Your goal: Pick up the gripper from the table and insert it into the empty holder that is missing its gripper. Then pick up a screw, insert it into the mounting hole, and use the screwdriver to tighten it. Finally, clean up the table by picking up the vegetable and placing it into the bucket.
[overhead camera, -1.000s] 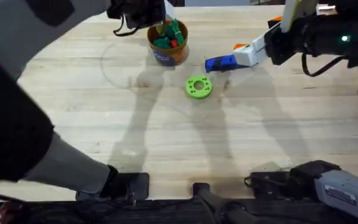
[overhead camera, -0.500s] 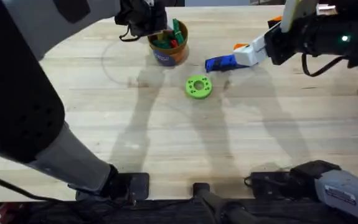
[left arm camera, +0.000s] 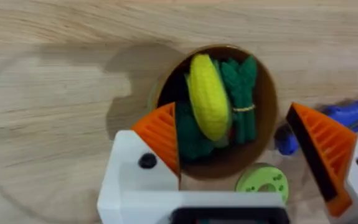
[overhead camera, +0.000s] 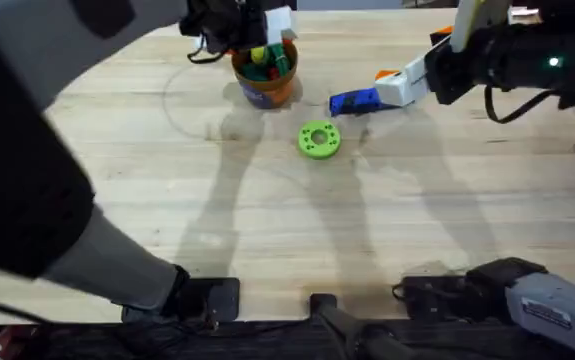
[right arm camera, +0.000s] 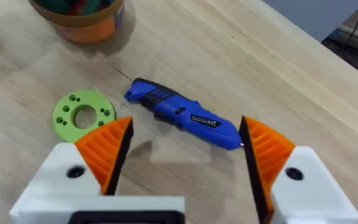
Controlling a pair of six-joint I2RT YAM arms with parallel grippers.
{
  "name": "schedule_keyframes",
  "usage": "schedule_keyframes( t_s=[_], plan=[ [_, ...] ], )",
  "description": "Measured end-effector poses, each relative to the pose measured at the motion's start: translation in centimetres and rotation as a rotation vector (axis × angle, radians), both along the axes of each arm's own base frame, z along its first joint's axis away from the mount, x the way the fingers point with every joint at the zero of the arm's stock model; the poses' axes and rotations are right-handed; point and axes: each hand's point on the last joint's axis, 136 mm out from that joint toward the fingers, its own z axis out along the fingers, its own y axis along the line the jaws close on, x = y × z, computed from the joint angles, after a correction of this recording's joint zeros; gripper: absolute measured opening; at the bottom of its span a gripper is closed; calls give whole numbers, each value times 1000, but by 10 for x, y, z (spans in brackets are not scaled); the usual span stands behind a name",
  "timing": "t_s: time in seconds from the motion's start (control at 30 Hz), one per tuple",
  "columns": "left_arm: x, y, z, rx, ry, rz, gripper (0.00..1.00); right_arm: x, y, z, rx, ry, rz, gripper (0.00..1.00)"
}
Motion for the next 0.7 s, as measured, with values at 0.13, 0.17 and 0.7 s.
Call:
schedule_keyframes(
  t_s=[0.13,0.17,0.7],
  plan=[
    [-14,4,38,-1,-59,-10,988,0,0,0,0,0,0,990],
    [-21,6,49,1,-71,-16,988,0,0,0,0,0,0,990],
    [-196,87,141,230,-65,86,990,-8,-2,11,46,-10,-37,990]
  ],
)
